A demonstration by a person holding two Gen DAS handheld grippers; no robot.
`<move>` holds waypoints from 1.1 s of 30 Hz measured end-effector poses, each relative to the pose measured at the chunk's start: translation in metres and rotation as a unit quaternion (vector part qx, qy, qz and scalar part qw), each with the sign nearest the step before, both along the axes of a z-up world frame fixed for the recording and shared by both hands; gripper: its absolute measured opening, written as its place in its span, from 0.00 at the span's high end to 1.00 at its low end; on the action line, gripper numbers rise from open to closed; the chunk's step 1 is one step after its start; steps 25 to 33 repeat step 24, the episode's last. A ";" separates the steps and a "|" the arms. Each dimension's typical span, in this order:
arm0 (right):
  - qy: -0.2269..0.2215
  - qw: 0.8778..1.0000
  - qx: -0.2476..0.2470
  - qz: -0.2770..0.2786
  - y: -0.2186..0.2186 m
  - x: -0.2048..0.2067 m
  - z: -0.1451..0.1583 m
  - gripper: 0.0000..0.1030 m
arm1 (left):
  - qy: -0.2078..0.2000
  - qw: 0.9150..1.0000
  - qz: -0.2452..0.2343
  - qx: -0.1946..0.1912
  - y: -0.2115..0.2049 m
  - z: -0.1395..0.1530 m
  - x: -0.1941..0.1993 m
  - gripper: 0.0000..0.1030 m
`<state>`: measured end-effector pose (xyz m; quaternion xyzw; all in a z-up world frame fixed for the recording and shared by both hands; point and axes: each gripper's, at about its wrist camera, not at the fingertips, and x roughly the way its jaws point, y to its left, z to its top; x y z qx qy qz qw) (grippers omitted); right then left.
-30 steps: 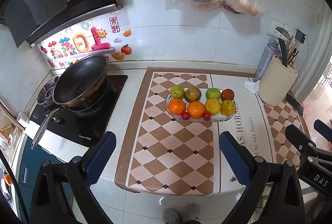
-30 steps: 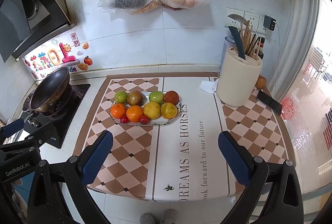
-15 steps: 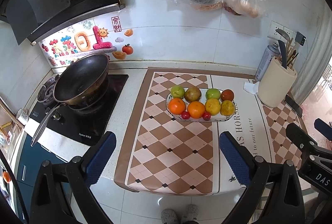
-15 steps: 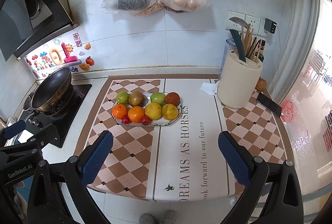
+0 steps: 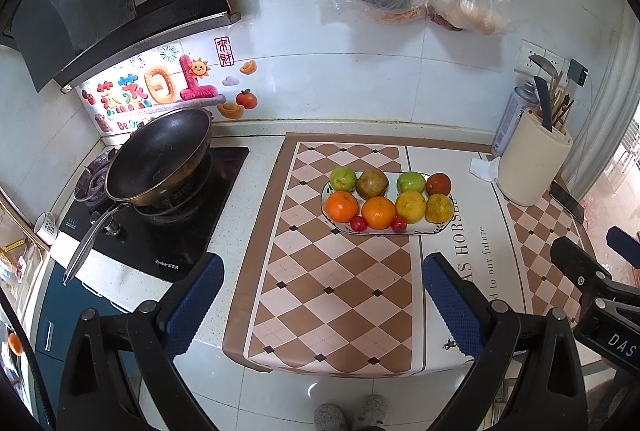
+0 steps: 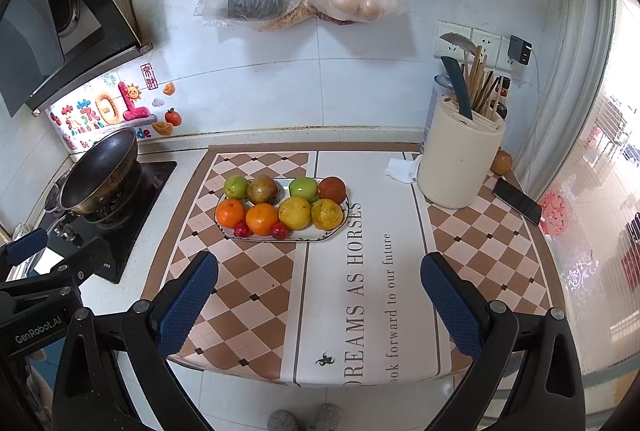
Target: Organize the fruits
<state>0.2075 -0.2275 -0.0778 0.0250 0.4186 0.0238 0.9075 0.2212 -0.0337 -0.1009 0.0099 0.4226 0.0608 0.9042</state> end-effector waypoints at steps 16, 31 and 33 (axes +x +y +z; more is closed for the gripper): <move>0.001 1.000 0.000 0.000 -0.002 -0.003 0.004 0.00 | 0.000 1.000 -0.003 0.000 -0.002 0.003 0.000 0.01; 0.001 1.000 -0.002 0.001 -0.005 -0.005 0.004 0.00 | 0.000 1.000 -0.004 -0.002 -0.003 0.005 -0.002 0.01; 0.001 1.000 -0.002 0.001 -0.005 -0.005 0.004 0.00 | 0.000 1.000 -0.004 -0.002 -0.003 0.005 -0.002 0.01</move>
